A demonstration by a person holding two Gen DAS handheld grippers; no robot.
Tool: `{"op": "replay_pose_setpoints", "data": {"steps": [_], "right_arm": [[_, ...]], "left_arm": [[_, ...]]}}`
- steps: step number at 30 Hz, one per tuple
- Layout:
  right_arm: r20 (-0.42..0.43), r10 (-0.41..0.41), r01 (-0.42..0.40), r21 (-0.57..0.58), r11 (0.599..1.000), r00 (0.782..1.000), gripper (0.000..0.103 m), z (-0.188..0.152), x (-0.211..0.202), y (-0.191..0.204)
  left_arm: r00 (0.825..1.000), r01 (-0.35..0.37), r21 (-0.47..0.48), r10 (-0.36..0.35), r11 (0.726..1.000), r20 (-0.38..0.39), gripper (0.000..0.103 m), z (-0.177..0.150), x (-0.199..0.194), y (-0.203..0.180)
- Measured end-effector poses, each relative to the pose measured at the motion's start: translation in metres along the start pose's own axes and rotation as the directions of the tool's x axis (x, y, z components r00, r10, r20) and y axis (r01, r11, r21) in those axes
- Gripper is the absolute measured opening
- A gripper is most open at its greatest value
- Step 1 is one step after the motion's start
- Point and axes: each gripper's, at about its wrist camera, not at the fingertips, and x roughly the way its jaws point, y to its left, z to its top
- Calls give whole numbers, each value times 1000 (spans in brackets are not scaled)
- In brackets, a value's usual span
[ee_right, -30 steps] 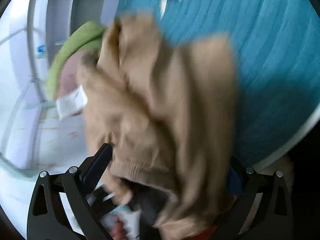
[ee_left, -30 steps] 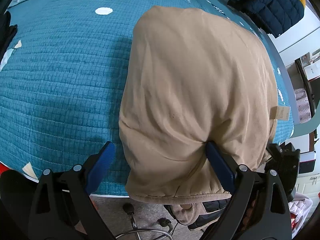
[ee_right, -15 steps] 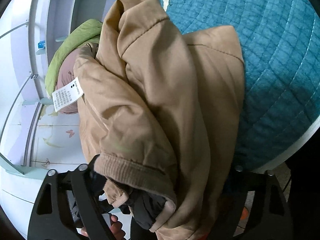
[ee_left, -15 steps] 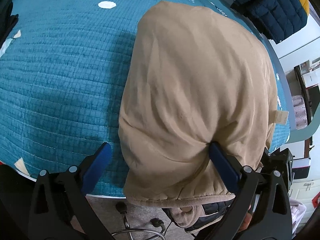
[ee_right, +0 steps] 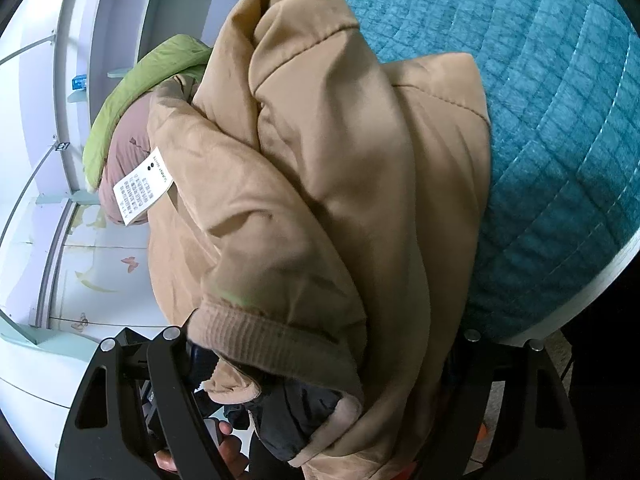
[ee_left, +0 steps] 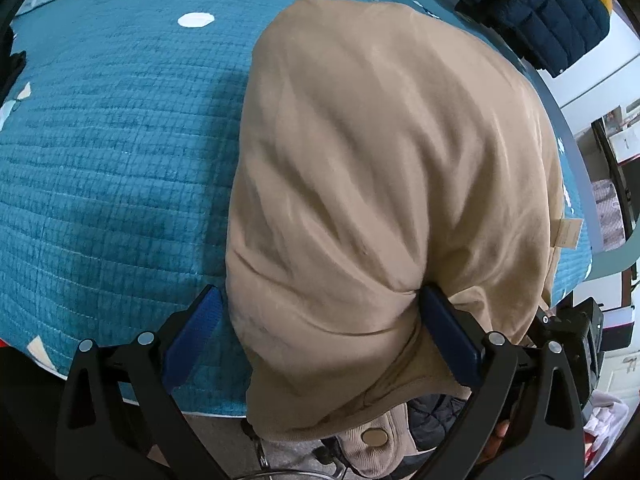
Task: Fold large clothes
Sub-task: 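Pinch the tan jacket bundle's edges with the left tool while the right tool grips it, then lift the bundle with both tools and carry it toward the bed corner by the red stool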
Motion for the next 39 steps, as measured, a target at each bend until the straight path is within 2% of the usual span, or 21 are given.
{"op": "replay_pose_setpoints", "data": {"steps": [4,8,9,10,12,14,16,19,23,26,30,32,39], "right_arm": [[2,-7,7,-7,1000,1000,77,-3,2,4],[10,-14,14,-17,1000,1000,66,-5,1,14],[16,-7,7,-23,1000,1000,57,-5,0,16],[19,8,-7,-26,1000,1000,51,-5,0,19],[22,32,-31,-32,999,999,38,-6,0,24],[28,41,-40,-41,998,999,36,-8,-1,31],[25,56,-55,-39,998,998,33,-9,0,35],[17,109,-108,-33,994,994,30,-12,-1,44],[-11,190,-190,-30,981,982,28,-18,3,63],[-43,278,-278,5,961,960,27,-24,15,75],[-98,352,-353,10,936,931,27,-30,32,100],[-133,369,-372,1,928,920,27,-36,47,118],[-269,380,-411,-66,909,885,27,-64,114,194]], "left_arm": [[1000,6,6,-6,1000,4,98,2,2,-3],[1000,8,50,-9,999,17,97,2,2,-9],[1000,13,68,-14,998,27,90,5,2,-12],[998,52,98,-55,994,32,68,4,0,-17],[997,41,135,-48,990,54,59,5,-4,-27],[996,19,171,-33,985,82,50,5,-9,-33],[995,26,167,-42,986,92,40,7,-13,-32],[992,34,162,-53,986,116,31,9,-25,-25],[983,28,169,-58,985,174,27,17,-51,-19],[974,41,165,-76,985,214,25,26,-74,-9],[961,16,190,-68,982,269,25,38,-112,4],[954,7,182,-61,983,294,25,45,-132,16],[914,-89,118,34,989,404,25,58,-205,79]]}}
